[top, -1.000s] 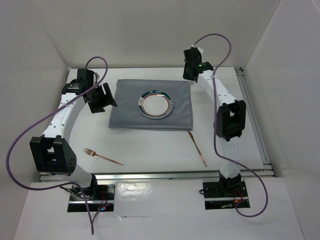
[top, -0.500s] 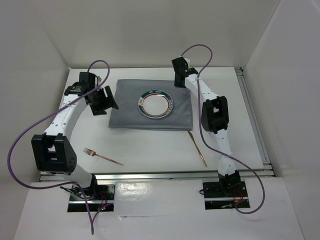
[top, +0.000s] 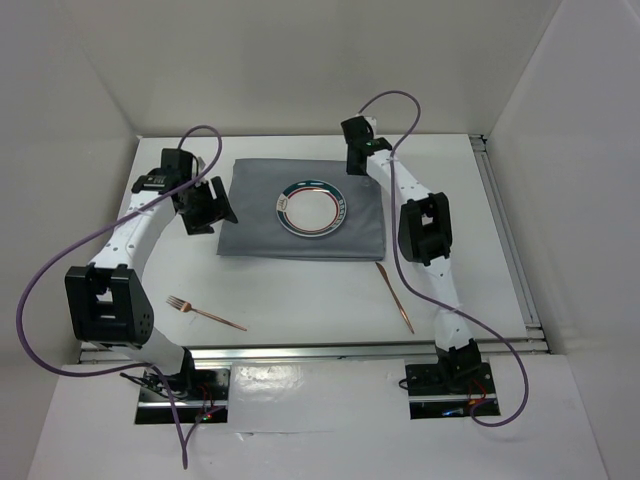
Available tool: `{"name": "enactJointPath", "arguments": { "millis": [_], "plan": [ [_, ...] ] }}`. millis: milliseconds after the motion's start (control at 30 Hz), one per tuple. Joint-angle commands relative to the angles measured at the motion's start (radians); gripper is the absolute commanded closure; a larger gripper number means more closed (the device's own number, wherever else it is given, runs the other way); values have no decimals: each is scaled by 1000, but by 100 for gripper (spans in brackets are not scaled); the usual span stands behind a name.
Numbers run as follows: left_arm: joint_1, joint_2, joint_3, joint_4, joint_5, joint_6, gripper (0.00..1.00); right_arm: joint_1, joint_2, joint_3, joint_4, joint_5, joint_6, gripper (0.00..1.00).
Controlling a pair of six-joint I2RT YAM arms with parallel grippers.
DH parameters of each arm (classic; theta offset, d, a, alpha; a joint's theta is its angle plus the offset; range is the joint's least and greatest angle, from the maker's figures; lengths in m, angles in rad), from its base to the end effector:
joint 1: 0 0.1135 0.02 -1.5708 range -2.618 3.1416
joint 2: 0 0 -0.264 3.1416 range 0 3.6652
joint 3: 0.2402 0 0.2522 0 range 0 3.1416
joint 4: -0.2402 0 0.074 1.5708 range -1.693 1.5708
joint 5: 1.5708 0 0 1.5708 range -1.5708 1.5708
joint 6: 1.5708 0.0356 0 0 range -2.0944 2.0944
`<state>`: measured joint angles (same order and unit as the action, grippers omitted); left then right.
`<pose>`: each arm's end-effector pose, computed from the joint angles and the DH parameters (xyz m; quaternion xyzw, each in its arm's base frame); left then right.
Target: Set the dinner table for one person
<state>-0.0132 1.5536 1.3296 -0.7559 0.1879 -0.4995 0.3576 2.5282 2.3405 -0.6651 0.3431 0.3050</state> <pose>0.3282 -0.0110 0.2911 -0.2028 0.9310 -0.1603 0.2577 0.5273 0.1843 0.1977 0.0357 0.9238 -0.0385 0.3793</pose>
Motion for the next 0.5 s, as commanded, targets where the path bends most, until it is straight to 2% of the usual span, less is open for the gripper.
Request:
{"name": "enactJointPath", "arguments": {
  "millis": [0, 33, 100, 133, 333, 467],
  "plan": [
    [-4, 0, -7, 26, 8, 12, 19, -2, 17, 49, 39, -21, -17, 67],
    [-4, -9, -7, 26, 8, 12, 19, 7, 4, 49, 51, -33, -17, 49],
    [-4, -9, -7, 26, 8, 12, 19, 7, -8, 63, 52, -42, -17, 37],
    [-4, -9, -16, 26, 8, 12, 19, 7, -20, 72, 52, -56, -17, 26],
    [-4, -18, -17, 26, 8, 12, 19, 18, -158, 54, 42, -65, -26, 20],
    [-4, -27, -7, -2, -105, -16, 16, 89, -345, -99, 117, -7, -39, 20]
  ]
}}
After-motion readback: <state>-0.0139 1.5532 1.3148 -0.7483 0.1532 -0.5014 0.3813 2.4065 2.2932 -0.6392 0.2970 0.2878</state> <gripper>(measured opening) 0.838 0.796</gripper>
